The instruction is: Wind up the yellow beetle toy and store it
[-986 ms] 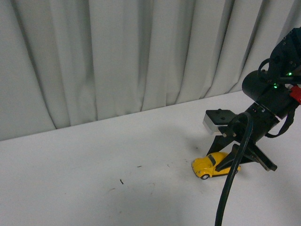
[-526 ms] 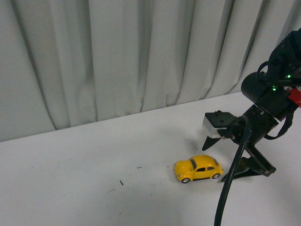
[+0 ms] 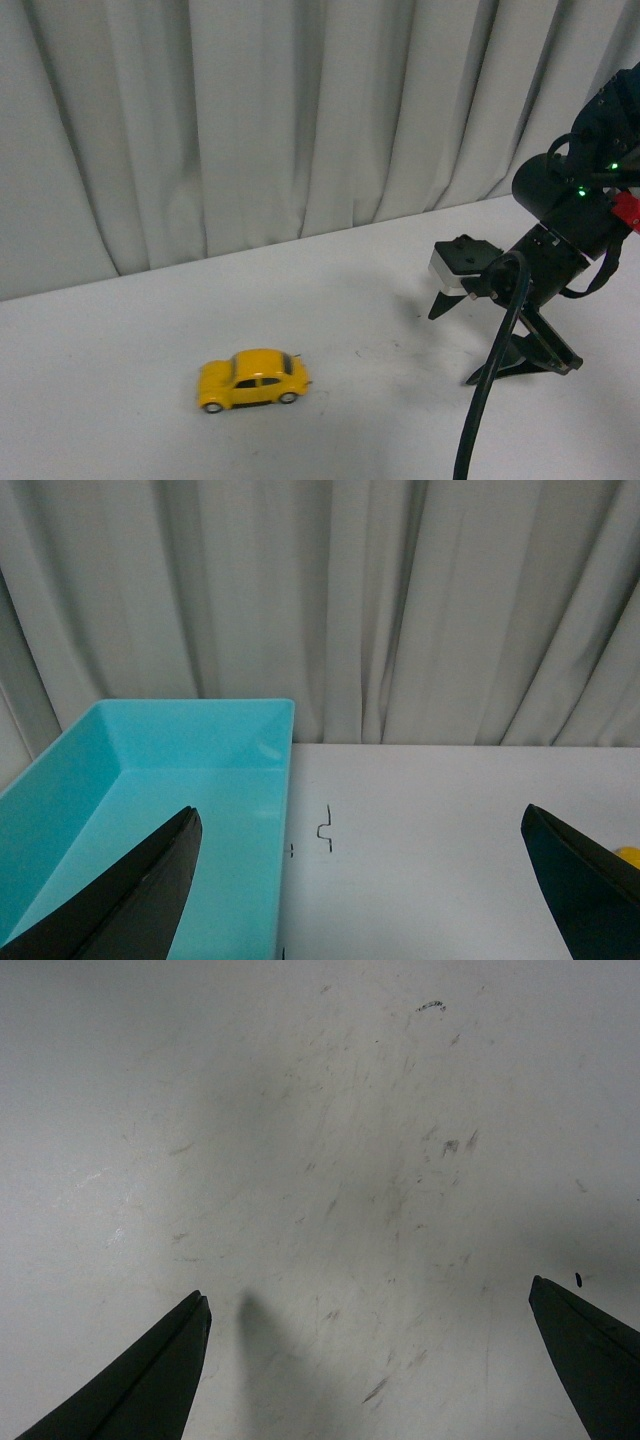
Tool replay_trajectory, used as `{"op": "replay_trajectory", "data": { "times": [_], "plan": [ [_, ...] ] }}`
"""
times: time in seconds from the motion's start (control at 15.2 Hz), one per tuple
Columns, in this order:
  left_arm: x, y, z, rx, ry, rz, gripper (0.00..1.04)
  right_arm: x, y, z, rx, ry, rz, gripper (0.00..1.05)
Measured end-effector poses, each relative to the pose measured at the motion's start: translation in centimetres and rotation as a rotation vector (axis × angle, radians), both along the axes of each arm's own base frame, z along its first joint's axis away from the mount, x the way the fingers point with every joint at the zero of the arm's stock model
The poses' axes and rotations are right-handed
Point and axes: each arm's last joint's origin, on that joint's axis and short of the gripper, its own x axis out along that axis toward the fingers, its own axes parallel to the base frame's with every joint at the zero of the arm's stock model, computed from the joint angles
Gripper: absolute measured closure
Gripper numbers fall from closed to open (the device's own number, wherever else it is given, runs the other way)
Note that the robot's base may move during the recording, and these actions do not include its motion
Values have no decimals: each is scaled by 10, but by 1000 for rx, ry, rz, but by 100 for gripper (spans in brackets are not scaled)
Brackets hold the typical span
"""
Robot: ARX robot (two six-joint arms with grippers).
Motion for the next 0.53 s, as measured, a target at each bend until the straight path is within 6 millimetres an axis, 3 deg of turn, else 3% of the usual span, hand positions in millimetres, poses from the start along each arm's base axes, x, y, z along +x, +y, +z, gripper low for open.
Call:
{"op": "replay_trajectory", "data": {
  "times": [0.53],
  "plan": [
    [0, 0, 0, 0, 0, 0, 7, 0, 3, -3, -5, -14, 6, 7]
  ]
}}
